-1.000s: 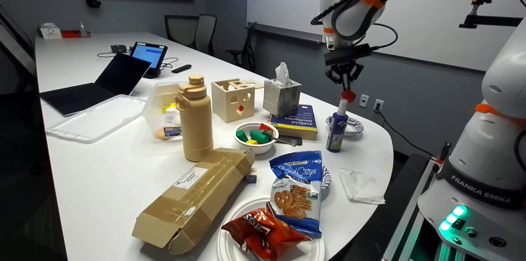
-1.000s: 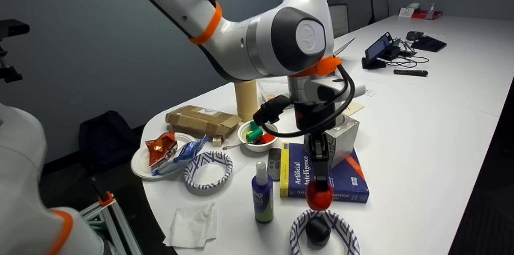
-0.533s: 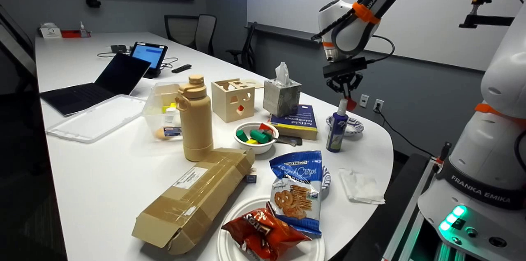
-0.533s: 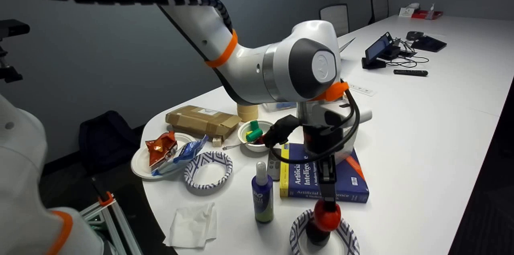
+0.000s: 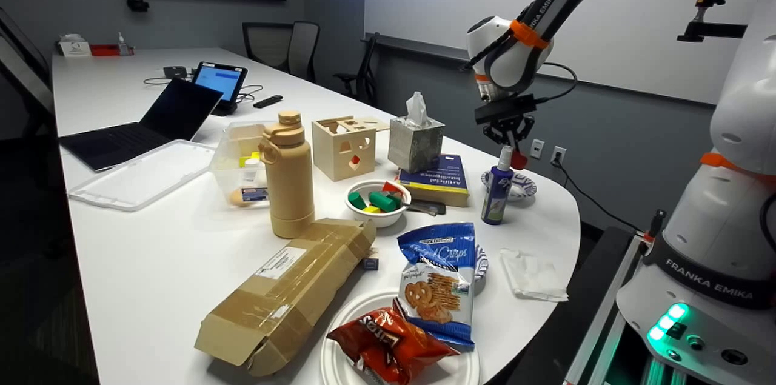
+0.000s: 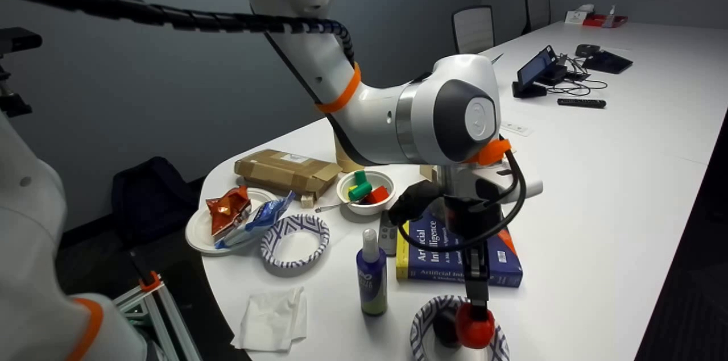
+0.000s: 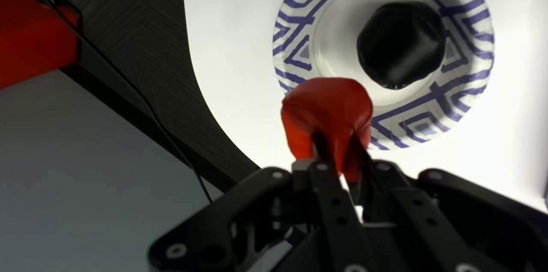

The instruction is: Take the red toy out of the white bowl and place it in the black and white bowl on the right.

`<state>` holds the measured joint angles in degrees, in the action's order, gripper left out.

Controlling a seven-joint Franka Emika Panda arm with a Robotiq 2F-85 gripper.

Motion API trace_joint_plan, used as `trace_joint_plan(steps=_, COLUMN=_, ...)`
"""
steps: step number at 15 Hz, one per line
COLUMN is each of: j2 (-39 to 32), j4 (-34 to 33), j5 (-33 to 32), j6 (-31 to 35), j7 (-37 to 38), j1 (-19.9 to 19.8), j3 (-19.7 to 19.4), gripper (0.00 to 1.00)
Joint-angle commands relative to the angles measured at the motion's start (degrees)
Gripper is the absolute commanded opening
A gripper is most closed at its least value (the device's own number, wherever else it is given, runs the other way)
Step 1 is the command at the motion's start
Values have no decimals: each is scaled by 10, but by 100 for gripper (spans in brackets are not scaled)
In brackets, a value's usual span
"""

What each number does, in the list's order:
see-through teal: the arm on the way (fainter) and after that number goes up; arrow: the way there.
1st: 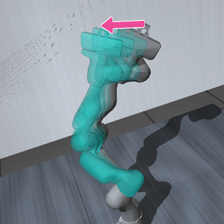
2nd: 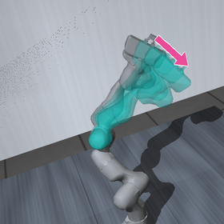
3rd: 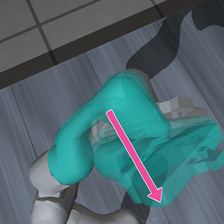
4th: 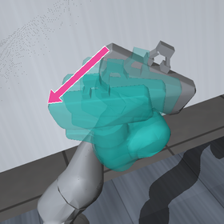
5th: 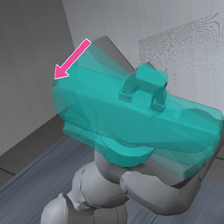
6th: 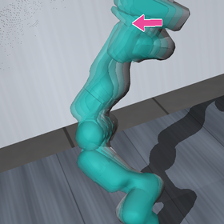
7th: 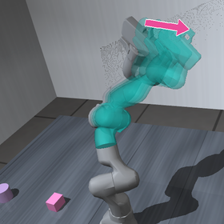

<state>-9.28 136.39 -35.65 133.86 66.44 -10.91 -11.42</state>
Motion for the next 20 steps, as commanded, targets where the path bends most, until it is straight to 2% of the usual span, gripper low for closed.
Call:
trace_joint_plan(steps=1, j2=-7, j4=-6, j5=-4, j6=6, j7=1, j1=9, j3=-15, gripper=39)
trace_joint_plan(steps=9, j2=43, j4=4, j5=9, j6=-14, j7=-22, j1=18, j3=-8, gripper=99)
trace_joint_plan(steps=15, j2=124, j4=14, j5=41, j6=6, j7=-83, j1=37, j3=24, gripper=100)
trace_joint_plan(steps=17, j2=144, j4=16, j5=80, j6=30, j7=-131, j1=41, j3=37, gripper=100)
trace_joint_plan(steps=20, j2=148, j4=10, j5=172, j6=80, j7=-219, j1=49, j3=50, gripper=100)
